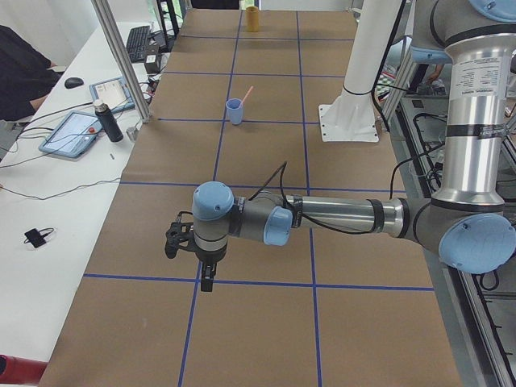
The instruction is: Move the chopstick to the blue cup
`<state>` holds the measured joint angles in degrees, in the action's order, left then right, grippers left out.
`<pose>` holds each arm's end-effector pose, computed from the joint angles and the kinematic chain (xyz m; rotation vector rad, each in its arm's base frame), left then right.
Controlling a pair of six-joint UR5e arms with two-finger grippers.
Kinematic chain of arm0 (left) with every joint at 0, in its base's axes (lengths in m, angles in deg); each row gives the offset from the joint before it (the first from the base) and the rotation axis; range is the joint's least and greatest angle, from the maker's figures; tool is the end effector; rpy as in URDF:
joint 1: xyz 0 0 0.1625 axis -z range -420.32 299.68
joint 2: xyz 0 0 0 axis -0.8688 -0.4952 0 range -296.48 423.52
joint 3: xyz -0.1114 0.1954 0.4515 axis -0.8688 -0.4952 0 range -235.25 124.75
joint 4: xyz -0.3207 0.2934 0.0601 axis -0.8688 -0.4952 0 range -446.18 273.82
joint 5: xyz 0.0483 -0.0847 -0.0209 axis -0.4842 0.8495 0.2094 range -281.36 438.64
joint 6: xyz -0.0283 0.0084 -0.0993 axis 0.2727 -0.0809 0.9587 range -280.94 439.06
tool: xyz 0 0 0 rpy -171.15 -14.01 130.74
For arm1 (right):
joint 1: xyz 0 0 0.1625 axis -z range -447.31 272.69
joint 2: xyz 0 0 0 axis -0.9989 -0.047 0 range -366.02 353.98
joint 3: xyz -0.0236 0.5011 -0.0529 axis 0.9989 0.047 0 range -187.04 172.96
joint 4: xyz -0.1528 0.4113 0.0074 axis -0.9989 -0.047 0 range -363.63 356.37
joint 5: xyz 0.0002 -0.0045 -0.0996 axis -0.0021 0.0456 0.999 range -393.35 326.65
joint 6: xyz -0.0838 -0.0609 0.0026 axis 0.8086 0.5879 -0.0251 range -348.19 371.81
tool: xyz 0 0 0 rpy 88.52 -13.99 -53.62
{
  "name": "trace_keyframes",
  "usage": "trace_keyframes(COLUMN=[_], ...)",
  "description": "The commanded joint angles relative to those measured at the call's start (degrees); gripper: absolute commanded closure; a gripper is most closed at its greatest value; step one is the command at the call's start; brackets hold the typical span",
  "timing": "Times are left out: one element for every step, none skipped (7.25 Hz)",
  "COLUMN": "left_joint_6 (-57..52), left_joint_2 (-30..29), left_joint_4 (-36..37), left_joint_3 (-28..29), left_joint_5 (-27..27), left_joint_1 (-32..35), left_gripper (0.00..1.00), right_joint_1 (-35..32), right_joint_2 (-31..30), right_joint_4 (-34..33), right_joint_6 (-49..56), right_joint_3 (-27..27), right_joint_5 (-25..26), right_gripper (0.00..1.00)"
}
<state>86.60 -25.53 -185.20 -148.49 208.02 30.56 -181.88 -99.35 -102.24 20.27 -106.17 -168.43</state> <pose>-0.0756 -0.5217 0.7091 0.1494 0.6947 -0.0729 0.0982 -0.4763 0.7018 0.0433 -0.7868 -0.0450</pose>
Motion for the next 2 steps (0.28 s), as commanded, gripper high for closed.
trace_keyframes(left_joint_6=[-0.07,-0.07], left_joint_2=[0.01,0.1], left_joint_4=[-0.12,-0.12], left_joint_3=[-0.01,-0.1], left_joint_5=[0.0,0.09], left_joint_1=[0.0,0.0], left_gripper=[0.02,0.02], right_joint_1=[0.0,0.0], right_joint_2=[-0.01,-0.01], right_joint_4=[0.0,0.0], right_joint_6=[-0.03,0.15], right_joint_3=[-0.54,-0.62], right_joint_5=[0.86,1.04], right_gripper=[0.0,0.0])
